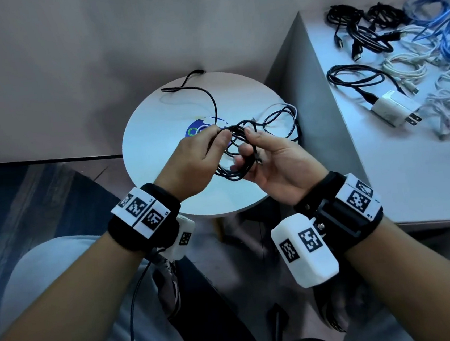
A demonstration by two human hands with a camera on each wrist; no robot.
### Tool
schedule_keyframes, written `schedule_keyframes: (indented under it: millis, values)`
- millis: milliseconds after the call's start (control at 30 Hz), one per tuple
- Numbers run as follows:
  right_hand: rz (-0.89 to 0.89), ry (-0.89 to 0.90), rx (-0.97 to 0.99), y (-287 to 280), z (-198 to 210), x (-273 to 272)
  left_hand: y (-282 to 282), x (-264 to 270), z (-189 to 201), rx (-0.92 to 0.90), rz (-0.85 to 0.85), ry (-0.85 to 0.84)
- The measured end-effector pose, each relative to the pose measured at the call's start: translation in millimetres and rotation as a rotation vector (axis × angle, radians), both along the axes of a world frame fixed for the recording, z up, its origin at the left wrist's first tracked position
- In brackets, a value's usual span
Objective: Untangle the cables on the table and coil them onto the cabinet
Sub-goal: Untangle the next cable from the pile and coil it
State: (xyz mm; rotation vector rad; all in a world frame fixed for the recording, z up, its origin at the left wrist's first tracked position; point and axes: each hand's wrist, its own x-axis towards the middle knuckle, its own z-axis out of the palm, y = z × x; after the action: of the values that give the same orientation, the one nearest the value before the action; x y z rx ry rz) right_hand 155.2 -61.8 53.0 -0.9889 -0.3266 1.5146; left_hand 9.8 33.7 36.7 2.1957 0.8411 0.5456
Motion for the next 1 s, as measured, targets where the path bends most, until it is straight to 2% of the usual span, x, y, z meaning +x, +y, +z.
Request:
schedule_keyframes:
  millis: [133, 267, 333, 400, 500, 567, 600, 700, 767, 900, 1000]
  values:
    - [-0.013, -0.362, 0.045, 2, -7, -4, -7, 6, -4, 0.092, 0.138, -0.084]
    - [0.082, -1.068, 0.091, 1, -16, -5, -8, 8, -1, 0.069, 0.164, -0.175]
    - [0.172, -1.179, 0.071, -1, -14, -2, -3, 6, 0, 0.091, 0.183, -0.160]
    - [0.230, -1.091, 0.075, -1, -7, 5, 9, 1, 3, 0.119, 0.261, -0.142]
    - [0.173, -0.979, 0.128, 5, 6, 18, 24, -4, 9, 0.135, 0.345, -0.134]
    - [0.108, -0.960, 0.146, 7, 5, 20, 24, 0, 9, 0.031, 0.347, -0.200]
    - [0.085, -0.945, 0.136, 7, 2, 19, 24, 1, 9, -0.091, 0.330, -0.261]
    - [0.009, -0.839, 0.059, 4, -8, 17, 29, -8, 16, -0.544, 0.143, -0.360]
    - [-0.059, -0.699, 0.022, 2, -7, 21, 30, -16, 20, -0.701, -0.018, -0.308]
    - [-0.157, -0.357, 0.001, 4, -4, 20, 19, -19, 23, -0.746, -0.152, -0.249]
    - [-0.093, -0.280, -0.031, 3, -10, 9, 13, -16, 23, -0.762, -0.162, -0.260]
